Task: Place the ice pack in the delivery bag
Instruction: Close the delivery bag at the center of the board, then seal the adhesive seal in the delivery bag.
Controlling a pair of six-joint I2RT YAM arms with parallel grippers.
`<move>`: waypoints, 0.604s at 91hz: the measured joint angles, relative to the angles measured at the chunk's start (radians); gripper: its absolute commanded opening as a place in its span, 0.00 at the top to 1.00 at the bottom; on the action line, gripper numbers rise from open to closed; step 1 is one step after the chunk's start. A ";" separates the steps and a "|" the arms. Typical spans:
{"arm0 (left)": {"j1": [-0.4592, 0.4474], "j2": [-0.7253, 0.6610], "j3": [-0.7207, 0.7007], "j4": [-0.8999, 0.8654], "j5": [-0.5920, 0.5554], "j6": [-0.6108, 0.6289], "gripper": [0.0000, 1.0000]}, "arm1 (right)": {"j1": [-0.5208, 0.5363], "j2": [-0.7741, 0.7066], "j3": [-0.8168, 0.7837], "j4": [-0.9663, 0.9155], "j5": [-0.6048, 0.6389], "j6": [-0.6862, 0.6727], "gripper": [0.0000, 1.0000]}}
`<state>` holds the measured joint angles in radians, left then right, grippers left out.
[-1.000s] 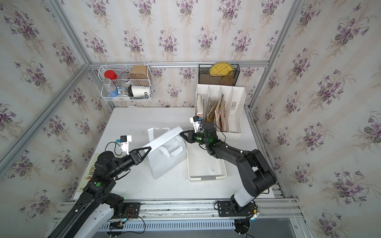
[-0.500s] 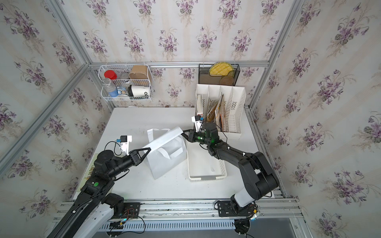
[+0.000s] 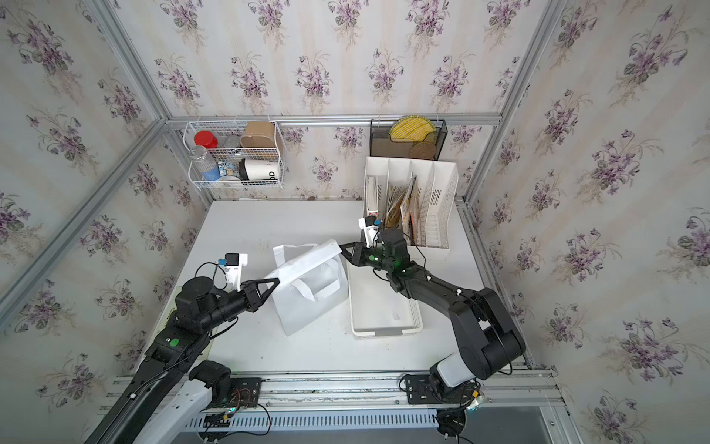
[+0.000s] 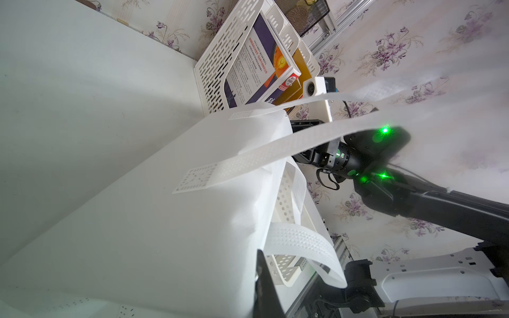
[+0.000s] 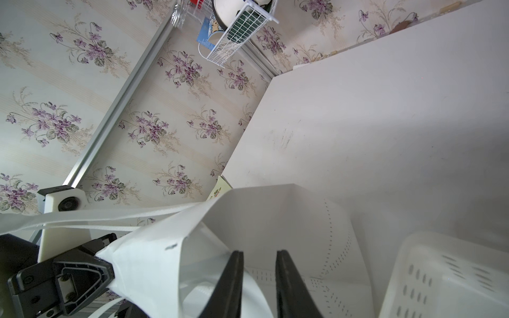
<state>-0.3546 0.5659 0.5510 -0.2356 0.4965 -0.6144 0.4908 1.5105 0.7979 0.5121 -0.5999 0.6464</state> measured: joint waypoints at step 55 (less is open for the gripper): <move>0.000 0.002 0.018 -0.057 -0.037 0.037 1.00 | -0.019 -0.255 -0.071 -0.179 0.072 -0.126 0.25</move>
<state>-0.3546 0.5674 0.5694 -0.2928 0.4599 -0.5770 0.4713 1.2556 0.7273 0.3328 -0.5278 0.5209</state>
